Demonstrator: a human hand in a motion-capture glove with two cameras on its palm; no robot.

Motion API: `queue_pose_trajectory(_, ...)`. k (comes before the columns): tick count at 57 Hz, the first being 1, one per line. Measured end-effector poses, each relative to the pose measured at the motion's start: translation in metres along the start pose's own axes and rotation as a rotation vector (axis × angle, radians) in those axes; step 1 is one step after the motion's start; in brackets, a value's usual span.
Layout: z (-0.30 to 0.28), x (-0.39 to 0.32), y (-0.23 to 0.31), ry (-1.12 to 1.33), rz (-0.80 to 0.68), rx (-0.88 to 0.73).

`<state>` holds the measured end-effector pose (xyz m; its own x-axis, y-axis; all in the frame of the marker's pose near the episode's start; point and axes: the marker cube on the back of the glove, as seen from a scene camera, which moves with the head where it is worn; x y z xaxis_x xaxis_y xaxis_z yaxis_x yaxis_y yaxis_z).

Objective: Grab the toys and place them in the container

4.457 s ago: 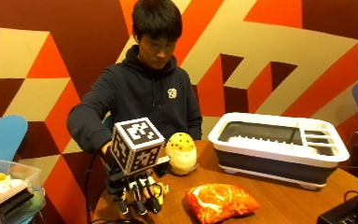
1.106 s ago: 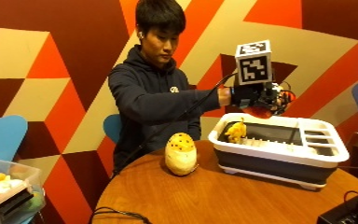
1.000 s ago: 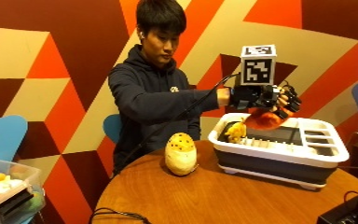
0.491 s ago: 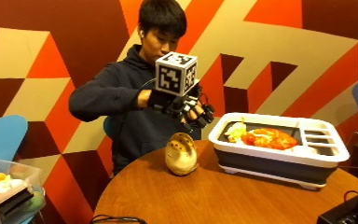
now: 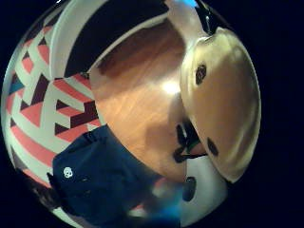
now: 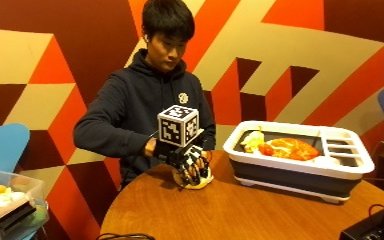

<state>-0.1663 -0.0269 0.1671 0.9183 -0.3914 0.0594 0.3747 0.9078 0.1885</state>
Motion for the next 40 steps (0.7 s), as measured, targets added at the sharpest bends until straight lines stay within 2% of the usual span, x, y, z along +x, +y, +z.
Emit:
queue_pose_trajectory(7, -0.005, 0.008, -0.006, -0.003, -0.046, 0.108)
queue_pose_trajectory(16, -0.031, 0.011, -0.006, -0.01, -0.052, 0.094)
queue_pose_trajectory(21, -0.067, 0.005, 0.006, -0.029, -0.046, 0.143)
queue_pose_trajectory(29, -0.16, -0.008, 0.013, -0.133, -0.033, 0.337)
queue_pose_trajectory(34, -0.209, -0.012, -0.005, -0.262, -0.061, 0.441)
queue_pose_trajectory(40, -0.236, -0.046, -0.038, -0.421, -0.108, 0.509)
